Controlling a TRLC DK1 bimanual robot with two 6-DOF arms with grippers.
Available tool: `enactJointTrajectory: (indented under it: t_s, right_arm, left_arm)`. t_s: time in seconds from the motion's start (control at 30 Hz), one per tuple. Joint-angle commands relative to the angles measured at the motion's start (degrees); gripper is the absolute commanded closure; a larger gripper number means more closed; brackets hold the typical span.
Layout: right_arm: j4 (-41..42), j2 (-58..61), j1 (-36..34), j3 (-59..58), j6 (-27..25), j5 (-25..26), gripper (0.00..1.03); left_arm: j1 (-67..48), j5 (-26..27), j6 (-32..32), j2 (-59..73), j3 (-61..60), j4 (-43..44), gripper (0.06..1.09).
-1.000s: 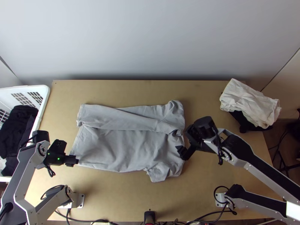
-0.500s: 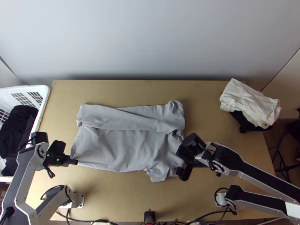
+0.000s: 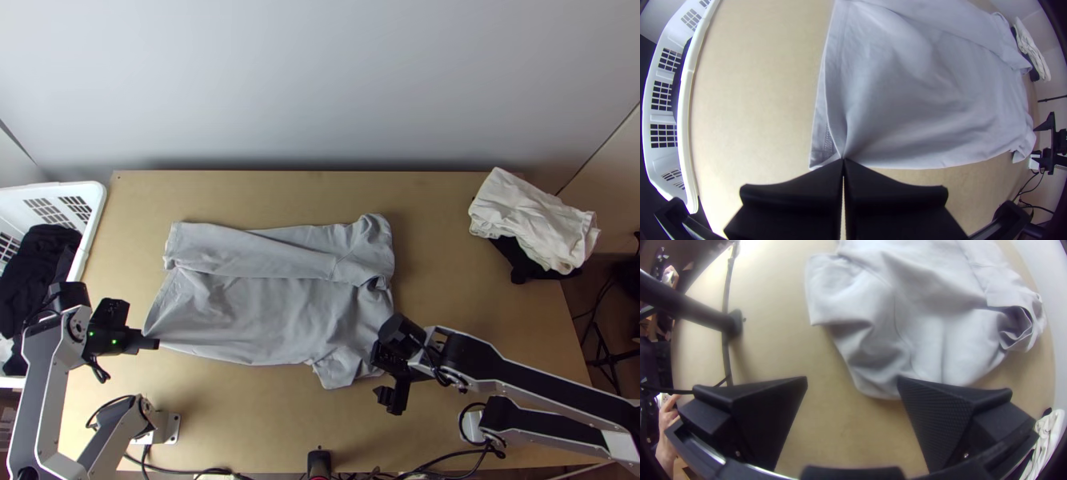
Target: Fold the t-shirt
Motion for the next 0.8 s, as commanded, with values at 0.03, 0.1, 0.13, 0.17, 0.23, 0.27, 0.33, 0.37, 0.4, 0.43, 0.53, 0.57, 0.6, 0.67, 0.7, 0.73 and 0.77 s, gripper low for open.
enactJointTrajectory:
  t_s: [0.03,0.1,0.13,0.17,0.23,0.27,0.33,0.37,0.4,0.43,0.53,0.57,0.6,0.67,0.7,0.73,0.77]
  right_arm:
    - [7.41,0.16,0.83,-5.66,-1.41,4.58,0.10]
    - [10.05,0.25,0.66,-7.24,-2.20,6.60,0.10]
    - [11.28,0.34,0.39,-7.95,-2.55,7.48,0.14]
    - [12.68,0.60,0.13,-8.56,-2.90,8.36,0.18]
    - [14.53,1.04,-0.57,-9.18,-2.90,9.42,0.30]
    - [14.88,1.13,-1.01,-9.18,-2.90,9.42,0.39]
    - [14.88,1.04,-1.45,-8.91,-2.90,9.42,0.59]
    - [14.88,1.04,-1.72,-8.83,-2.90,9.33,0.68]
    - [15.06,1.04,-2.16,-8.74,-2.73,9.33,0.75]
    - [15.15,1.04,-2.68,-8.56,-2.64,9.33,0.83]
    - [14.97,0.87,-3.56,-8.04,-2.55,9.24,0.99]
    - [14.62,0.78,-3.65,-7.86,-2.73,9.24,1.00]
    - [14.27,0.60,-3.65,-7.77,-2.82,9.24,1.00]
    - [13.21,0.25,-3.65,-7.60,-3.26,9.24,1.00]
    - [12.33,-0.01,-3.74,-7.16,-3.52,9.24,1.00]
    - [11.37,-0.28,-4.09,-6.37,-3.61,9.15,1.00]
    - [9.96,-0.63,-4.71,-5.22,-3.61,8.89,1.00]
  left_arm:
    - [1.18,0.50,-0.44,-2.27,0.78,-1.92,1.05]
    - [1.36,0.50,-0.44,-2.36,0.78,-2.01,1.05]
    - [1.44,0.59,-0.44,-2.36,0.78,-2.01,1.05]
    - [1.44,0.59,-0.52,-2.36,0.78,-2.01,1.05]
    - [1.44,0.94,-0.61,-2.36,0.87,-2.01,1.05]
    - [1.44,0.94,-0.61,-2.36,0.87,-2.01,1.05]
    - [1.44,0.94,-0.61,-2.27,0.87,-2.01,1.05]
    - [1.44,1.03,-0.61,-2.27,0.87,-1.92,1.05]
    - [1.44,1.03,-0.61,-2.19,0.95,-1.92,1.05]
    - [1.44,1.21,-0.61,-2.10,0.95,-1.83,1.05]
    - [1.44,1.56,-0.70,-2.01,1.13,-1.83,1.05]
    - [1.44,1.73,-0.79,-2.01,1.22,-1.74,1.05]
    - [1.44,1.82,-0.79,-2.01,1.22,-1.74,1.05]
    - [1.44,1.82,-0.88,-2.01,1.22,-1.74,1.05]
    - [1.44,1.82,-0.88,-2.01,1.39,-1.74,1.05]
    - [1.53,1.82,-0.88,-2.01,1.57,-1.74,1.05]
    - [1.62,1.91,-0.88,-2.10,1.83,-1.92,1.05]
